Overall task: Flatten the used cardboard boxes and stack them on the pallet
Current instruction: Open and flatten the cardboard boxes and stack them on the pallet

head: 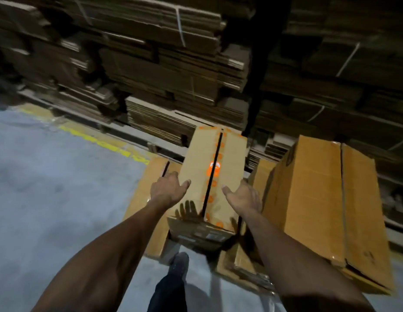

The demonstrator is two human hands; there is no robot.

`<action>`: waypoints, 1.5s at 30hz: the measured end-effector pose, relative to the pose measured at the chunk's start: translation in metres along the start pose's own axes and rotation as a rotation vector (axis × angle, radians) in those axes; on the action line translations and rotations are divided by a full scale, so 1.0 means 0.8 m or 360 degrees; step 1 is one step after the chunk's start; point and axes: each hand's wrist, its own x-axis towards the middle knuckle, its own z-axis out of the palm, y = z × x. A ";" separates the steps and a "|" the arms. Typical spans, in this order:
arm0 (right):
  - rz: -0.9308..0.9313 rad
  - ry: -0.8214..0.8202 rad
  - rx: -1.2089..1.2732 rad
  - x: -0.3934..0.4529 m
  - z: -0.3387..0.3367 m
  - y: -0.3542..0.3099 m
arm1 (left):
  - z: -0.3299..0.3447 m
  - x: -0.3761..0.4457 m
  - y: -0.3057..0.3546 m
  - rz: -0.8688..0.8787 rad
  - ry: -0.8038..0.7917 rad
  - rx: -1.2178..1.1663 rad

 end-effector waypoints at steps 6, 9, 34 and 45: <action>0.0297 -0.0018 0.0044 0.109 0.010 -0.007 | 0.025 0.147 0.003 0.0083 -0.0128 -0.0002; 0.0375 -0.0089 0.0052 0.161 0.027 0.003 | 0.053 0.203 -0.003 0.0030 -0.0202 -0.0024; 0.0625 -0.0009 0.1086 0.288 0.181 0.076 | 0.193 0.317 -0.062 -0.0543 -0.0581 -0.1067; 0.0662 0.0062 0.0704 0.175 0.123 0.048 | 0.130 0.218 -0.072 -0.0554 -0.0296 -0.1121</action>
